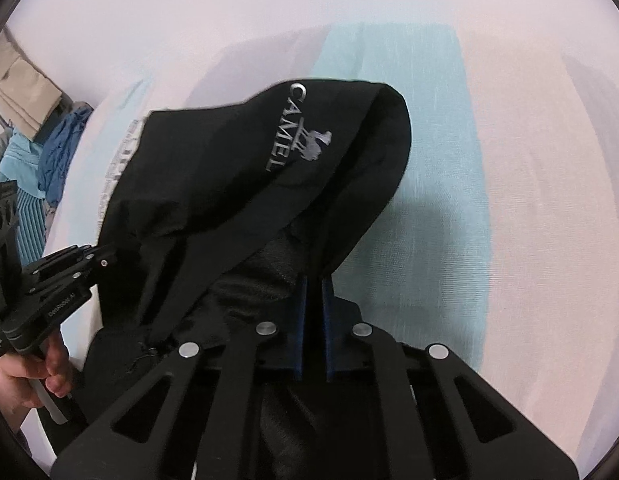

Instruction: Fold large clothes

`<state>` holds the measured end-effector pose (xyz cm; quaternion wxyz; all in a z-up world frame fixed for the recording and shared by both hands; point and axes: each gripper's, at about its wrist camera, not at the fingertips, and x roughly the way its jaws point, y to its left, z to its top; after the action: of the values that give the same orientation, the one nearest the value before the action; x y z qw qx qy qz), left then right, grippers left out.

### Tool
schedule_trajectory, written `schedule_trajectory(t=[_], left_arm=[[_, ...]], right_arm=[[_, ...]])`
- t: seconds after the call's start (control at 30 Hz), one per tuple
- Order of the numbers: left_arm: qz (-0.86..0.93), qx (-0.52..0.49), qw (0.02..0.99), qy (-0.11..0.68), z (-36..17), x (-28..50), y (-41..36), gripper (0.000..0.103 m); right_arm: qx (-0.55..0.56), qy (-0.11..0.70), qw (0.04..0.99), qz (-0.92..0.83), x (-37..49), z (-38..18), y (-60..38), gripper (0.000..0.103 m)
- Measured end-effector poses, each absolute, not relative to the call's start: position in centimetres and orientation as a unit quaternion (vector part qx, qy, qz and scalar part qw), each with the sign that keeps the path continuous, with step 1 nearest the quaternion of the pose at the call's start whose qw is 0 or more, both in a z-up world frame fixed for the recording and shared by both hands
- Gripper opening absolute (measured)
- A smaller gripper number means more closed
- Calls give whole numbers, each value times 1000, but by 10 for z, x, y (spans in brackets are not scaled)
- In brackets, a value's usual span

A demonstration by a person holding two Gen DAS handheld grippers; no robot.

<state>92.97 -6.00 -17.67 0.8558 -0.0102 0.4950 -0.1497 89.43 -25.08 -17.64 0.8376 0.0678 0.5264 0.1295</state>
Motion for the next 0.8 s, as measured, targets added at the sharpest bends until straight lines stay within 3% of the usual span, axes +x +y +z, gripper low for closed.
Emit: schedule_trajectory(t=[0.5,0.8], left_arm=[[-161,-45,880,445,-88,831,-55,2],[-165,-13,890,425,-35,745,-64,2]], right_arm=[[3,441,891,110,780,-80,-248,6],[-33,431,895,114,709,-53,-230,5]])
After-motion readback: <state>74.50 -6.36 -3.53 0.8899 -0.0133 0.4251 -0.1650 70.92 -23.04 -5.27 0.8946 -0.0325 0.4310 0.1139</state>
